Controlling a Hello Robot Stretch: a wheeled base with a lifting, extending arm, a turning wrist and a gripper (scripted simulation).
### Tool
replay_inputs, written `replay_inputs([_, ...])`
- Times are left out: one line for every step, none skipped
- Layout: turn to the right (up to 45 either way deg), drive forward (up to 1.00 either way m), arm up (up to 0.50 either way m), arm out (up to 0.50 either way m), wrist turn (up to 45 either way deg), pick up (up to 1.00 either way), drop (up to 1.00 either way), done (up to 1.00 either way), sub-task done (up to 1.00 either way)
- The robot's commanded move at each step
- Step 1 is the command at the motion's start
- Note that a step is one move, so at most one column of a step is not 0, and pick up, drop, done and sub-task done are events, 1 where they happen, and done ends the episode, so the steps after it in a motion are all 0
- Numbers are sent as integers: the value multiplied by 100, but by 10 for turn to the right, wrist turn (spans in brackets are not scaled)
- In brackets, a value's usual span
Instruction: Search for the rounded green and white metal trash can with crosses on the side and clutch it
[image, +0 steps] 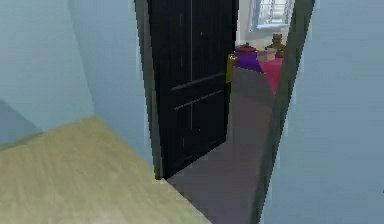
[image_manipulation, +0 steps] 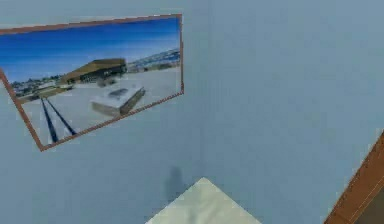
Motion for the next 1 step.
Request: replay_inputs([0, 55, 0, 0, 0, 0, 0, 0, 0])
